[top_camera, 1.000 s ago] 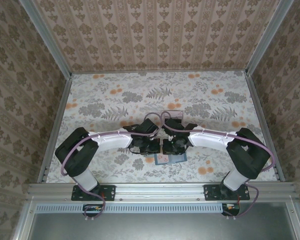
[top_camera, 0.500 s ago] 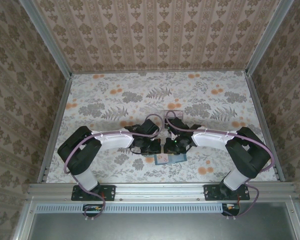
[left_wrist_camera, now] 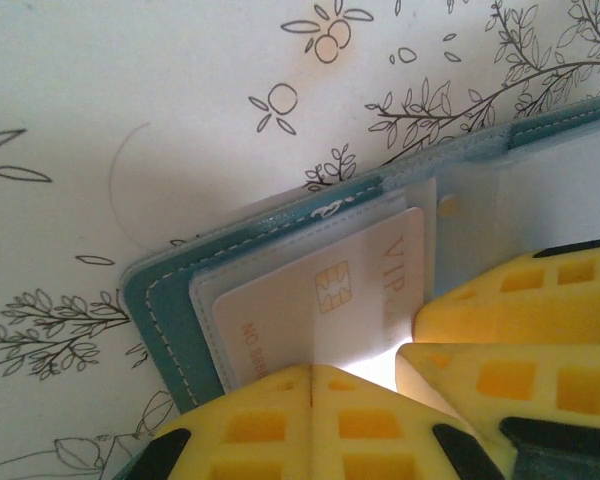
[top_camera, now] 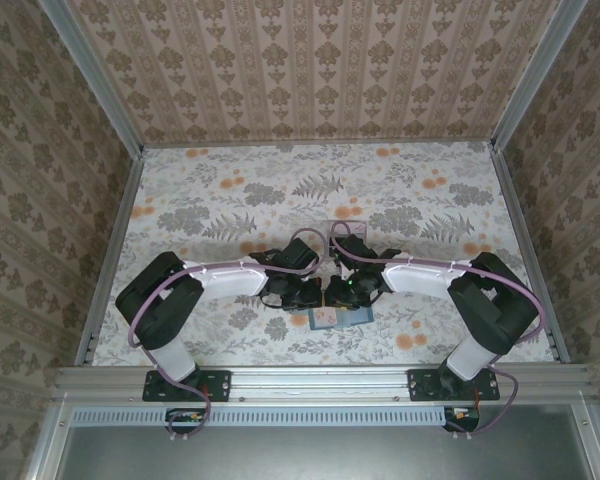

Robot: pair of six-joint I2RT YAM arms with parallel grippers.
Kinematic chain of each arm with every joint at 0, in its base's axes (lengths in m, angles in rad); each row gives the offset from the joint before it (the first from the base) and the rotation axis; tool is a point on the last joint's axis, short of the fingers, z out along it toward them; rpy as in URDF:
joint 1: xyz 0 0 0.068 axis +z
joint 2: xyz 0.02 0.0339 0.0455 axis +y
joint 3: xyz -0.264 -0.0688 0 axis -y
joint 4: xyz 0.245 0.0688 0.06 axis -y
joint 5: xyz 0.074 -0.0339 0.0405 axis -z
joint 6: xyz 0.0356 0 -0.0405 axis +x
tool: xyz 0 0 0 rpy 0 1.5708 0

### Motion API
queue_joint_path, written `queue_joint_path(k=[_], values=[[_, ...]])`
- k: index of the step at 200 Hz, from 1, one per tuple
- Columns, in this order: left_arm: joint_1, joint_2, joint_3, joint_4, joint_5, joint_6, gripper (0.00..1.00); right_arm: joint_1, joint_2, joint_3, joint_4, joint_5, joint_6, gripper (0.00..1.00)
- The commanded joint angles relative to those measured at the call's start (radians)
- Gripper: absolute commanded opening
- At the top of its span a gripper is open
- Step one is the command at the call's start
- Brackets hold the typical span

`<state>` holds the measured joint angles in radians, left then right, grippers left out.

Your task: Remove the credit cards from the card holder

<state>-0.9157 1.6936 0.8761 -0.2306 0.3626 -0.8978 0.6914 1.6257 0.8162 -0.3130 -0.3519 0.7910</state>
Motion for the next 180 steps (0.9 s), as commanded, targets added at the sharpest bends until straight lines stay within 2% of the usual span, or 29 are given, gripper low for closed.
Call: queue_joint_path(k=[1, 99, 137, 180], values=[[-0.007, 0.017, 0.012, -0.046, -0.013, 0.01, 0.0, -0.004, 0.026, 0.004, -0.044, 0.026, -0.005, 0.26], [-0.002, 0.005, 0.018, -0.089, -0.027, 0.034, 0.01, -0.004, -0.008, 0.042, -0.173, 0.131, -0.036, 0.27], [-0.003, 0.001, 0.018, -0.095, -0.03, 0.037, 0.02, -0.004, -0.025, 0.044, -0.174, 0.122, -0.036, 0.25], [-0.002, 0.002, 0.017, -0.095, -0.03, 0.039, 0.01, -0.004, -0.051, 0.03, -0.092, 0.048, -0.023, 0.23]])
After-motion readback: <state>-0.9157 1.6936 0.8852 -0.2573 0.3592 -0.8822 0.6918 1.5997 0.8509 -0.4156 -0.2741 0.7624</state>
